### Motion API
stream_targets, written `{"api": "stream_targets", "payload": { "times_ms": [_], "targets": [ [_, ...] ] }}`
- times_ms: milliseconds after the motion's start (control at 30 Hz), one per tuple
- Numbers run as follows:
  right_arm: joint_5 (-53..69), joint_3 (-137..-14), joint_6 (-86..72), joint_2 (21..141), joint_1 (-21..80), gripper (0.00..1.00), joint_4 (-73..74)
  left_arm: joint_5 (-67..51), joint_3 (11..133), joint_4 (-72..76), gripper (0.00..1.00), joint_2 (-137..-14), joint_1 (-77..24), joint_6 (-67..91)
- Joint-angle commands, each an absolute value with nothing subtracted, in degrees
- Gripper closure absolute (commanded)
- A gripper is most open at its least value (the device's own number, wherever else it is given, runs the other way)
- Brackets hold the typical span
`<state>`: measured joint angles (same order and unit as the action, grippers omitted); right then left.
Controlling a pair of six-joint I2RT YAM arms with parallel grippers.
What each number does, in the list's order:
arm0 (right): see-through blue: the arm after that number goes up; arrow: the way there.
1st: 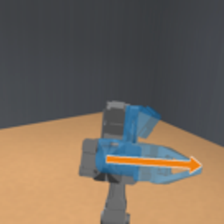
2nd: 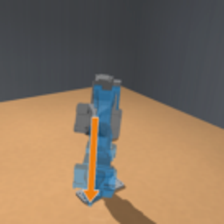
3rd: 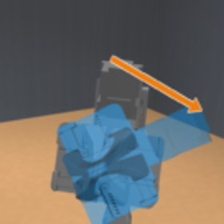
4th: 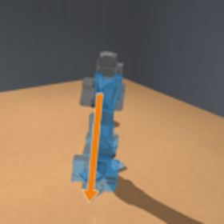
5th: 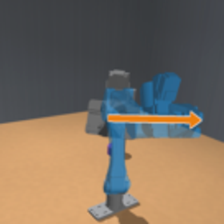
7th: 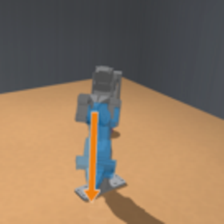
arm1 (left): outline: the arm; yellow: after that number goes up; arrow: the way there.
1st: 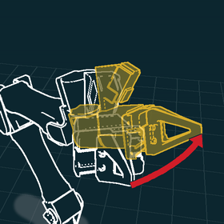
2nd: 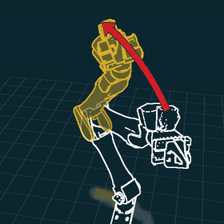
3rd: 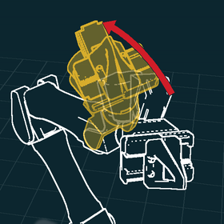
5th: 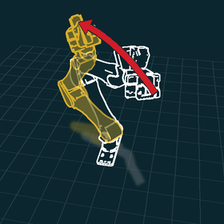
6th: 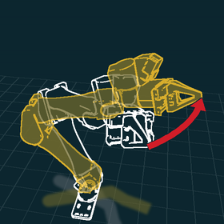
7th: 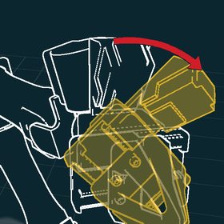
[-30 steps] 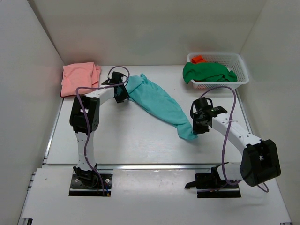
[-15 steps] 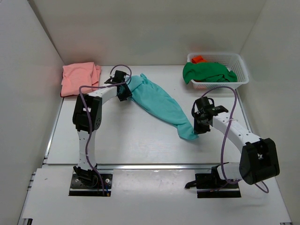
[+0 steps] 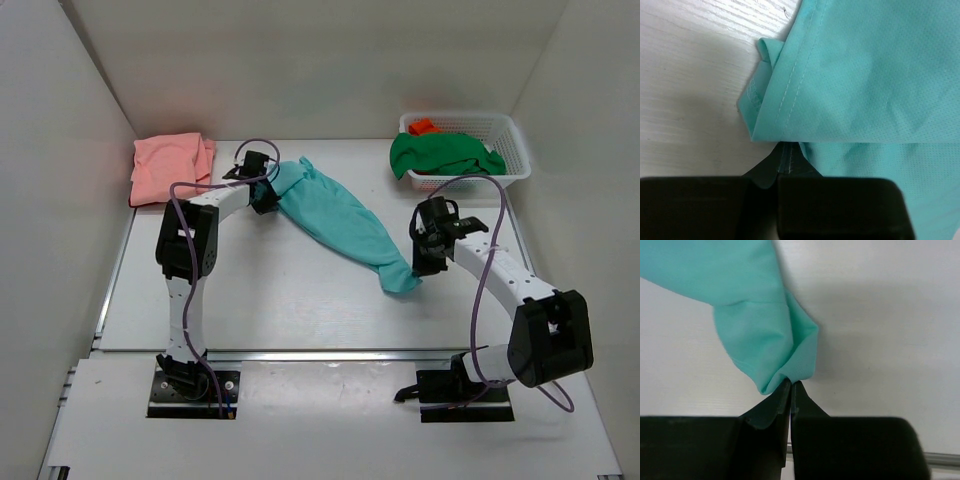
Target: Fold and stack the t-shirts
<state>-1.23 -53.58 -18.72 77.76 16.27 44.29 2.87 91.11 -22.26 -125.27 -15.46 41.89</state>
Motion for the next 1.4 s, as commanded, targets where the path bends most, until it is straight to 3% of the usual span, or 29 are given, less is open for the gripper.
{"api": "stream_targets", "payload": {
  "times_ms": [0, 133, 300, 433, 567, 700, 800, 1067, 1200, 1367],
  "targets": [
    [2.6, -61.3, -16.2, 76.2, 14.3, 0.99, 42.0, 0.2, 92.1, -23.5, 1.0, -119.9, -14.0, 43.2],
    [4.5, -81.2, -16.2, 76.3, 10.2, 1.0, 40.7, -0.3, 99.8, -27.8, 1.0, -111.1, -11.8, 43.4],
    [0.8, -104.8, -11.0, 80.9, 9.8, 1.0, 41.3, -1.3, 123.7, -37.0, 1.0, -107.7, -8.1, 43.4],
    [1.1, -106.8, -9.2, 74.1, 9.0, 1.0, 33.4, -2.1, 136.5, -45.0, 1.0, -104.9, -6.1, 41.8],
    [2.1, -104.2, -8.2, 65.3, 8.5, 1.0, 25.6, -3.9, 124.7, -39.3, 1.0, -91.2, -4.5, 43.6],
    [10.8, -104.1, -9.0, 59.9, 2.8, 1.0, 20.0, -3.3, 121.4, -39.3, 1.0, -81.6, -4.0, 43.6],
    [17.0, -105.6, -11.9, 58.0, -3.3, 1.0, 17.9, -2.9, 123.9, -41.9, 1.0, -78.6, -3.9, 42.7],
    [25.5, -106.9, -19.3, 61.3, -5.4, 1.0, 15.4, -4.3, 122.5, -45.0, 1.0, -77.3, -2.3, 44.0],
    [28.2, -104.2, -22.7, 65.2, -3.6, 1.0, 17.5, -8.2, 118.8, -45.9, 1.0, -79.6, -0.3, 43.3],
    [19.3, -106.5, -18.4, 75.9, 10.1, 1.0, 28.7, -10.6, 109.3, -42.7, 1.0, -84.3, 0.0, 42.7]
  ]
}}
